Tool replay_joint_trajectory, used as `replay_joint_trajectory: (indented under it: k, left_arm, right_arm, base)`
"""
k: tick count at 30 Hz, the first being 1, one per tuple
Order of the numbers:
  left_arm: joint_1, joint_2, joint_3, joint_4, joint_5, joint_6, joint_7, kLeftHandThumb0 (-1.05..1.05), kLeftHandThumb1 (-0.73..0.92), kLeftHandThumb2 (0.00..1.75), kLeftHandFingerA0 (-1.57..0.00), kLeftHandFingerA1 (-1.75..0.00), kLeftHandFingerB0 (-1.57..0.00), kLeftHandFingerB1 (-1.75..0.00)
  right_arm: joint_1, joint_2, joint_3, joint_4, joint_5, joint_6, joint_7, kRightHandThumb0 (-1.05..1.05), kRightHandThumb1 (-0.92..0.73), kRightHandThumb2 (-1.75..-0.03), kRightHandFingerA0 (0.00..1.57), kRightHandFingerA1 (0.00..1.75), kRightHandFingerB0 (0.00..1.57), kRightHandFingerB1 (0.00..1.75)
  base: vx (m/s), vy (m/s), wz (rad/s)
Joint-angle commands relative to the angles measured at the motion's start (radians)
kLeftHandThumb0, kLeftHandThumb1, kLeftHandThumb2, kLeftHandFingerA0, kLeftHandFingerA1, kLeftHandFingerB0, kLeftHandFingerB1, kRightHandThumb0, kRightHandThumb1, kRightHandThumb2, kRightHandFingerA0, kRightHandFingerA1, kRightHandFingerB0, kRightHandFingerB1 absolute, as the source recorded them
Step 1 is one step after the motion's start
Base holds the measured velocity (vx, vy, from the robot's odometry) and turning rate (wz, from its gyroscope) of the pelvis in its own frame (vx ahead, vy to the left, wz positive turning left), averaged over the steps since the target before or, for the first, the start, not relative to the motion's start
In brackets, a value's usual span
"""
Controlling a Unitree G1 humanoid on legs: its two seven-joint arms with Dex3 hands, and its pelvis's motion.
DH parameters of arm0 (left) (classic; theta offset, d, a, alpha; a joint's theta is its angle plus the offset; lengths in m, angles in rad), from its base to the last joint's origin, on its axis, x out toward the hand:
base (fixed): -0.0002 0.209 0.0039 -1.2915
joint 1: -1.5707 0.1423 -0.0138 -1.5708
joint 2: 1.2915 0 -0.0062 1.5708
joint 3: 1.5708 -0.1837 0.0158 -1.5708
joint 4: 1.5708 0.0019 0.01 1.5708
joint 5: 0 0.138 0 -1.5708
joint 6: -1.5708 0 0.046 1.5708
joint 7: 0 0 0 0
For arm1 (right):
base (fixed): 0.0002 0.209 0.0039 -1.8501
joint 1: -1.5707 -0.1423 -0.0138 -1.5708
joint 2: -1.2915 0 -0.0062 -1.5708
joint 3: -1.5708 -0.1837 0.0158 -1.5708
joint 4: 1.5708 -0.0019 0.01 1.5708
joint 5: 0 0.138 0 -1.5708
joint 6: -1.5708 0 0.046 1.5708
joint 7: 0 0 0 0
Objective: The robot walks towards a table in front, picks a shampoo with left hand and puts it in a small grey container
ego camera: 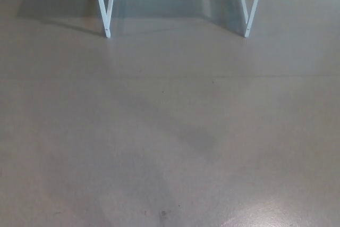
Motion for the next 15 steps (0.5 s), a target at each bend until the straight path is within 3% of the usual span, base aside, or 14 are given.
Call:
replay_joint_trajectory:
  k: [1,7,8,11,15]
  left_arm:
    - [0.004,0.025,-0.010,0.030,-0.033,-0.107,-0.025,0.03,0.72,0.60,-0.42,-0.41,-0.38,-0.34]
    - [0.020,0.025,-0.054,0.049,-0.025,-0.142,-0.005,0.02,0.68,0.59,-0.45,-0.44,-0.39,-0.35]
    - [0.029,0.020,-0.086,0.045,0.012,-0.186,0.064,0.00,0.59,0.56,-0.55,-0.43,-0.44,-0.35]
    - [0.025,0.020,-0.096,0.044,-0.004,-0.211,0.066,0.06,0.58,0.56,-0.54,-0.42,-0.41,-0.35]
    - [0.003,0.023,-0.108,0.045,-0.015,-0.222,0.063,0.07,0.60,0.57,-0.49,-0.42,-0.41,-0.34]
  right_arm:
    - [-0.009,-0.028,-0.032,0.050,0.071,-0.064,0.039,-0.08,-0.58,-0.56,0.71,0.52,0.47,0.39]
    - [0.006,-0.030,-0.012,0.060,0.066,-0.093,0.039,-0.10,-0.57,-0.56,0.71,0.52,0.50,0.40]
    - [0.007,-0.031,-0.008,0.063,0.064,-0.099,0.040,-0.09,-0.58,-0.56,0.72,0.53,0.49,0.40]
    - [-0.017,-0.032,0.002,0.070,0.063,-0.092,0.018,-0.13,-0.60,-0.57,0.76,0.53,0.48,0.38]
    - [-0.032,-0.031,-0.005,0.065,0.086,-0.091,0.034,-0.10,-0.56,-0.56,0.64,0.49,0.47,0.39]
  base:
    - [0.00,0.000,0.00]
    - [0.02,-0.003,0.01]
    - [-0.06,-0.034,0.31]
    - [-0.02,-0.003,-0.03]
    - [0.06,0.090,-0.07]
